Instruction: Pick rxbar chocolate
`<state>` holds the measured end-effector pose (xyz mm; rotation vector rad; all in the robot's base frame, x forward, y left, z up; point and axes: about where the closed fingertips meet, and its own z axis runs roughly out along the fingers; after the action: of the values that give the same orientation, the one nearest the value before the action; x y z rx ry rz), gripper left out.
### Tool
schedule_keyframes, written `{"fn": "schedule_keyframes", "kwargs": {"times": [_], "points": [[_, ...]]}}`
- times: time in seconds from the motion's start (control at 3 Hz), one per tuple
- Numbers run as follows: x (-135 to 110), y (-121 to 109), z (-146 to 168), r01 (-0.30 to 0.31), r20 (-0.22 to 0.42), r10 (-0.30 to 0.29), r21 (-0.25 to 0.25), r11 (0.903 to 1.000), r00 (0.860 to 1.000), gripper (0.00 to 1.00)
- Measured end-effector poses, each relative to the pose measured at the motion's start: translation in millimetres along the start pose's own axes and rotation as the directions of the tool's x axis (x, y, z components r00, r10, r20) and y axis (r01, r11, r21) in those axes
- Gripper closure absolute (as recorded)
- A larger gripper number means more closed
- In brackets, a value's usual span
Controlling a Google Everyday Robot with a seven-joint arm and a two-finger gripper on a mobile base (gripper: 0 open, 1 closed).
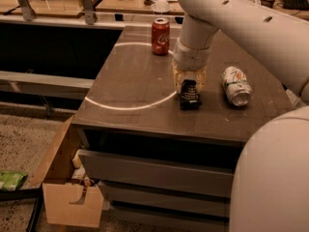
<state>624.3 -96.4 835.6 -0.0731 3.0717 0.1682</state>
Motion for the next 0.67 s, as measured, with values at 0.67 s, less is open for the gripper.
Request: {"fn": "schedule_keyframes", "kwargs": {"times": [0.67], "points": [[-21.6,-15.2,-100.6,0.146,0.268,-0.105,-0.136,0.9799,0.958,1.0]]}}
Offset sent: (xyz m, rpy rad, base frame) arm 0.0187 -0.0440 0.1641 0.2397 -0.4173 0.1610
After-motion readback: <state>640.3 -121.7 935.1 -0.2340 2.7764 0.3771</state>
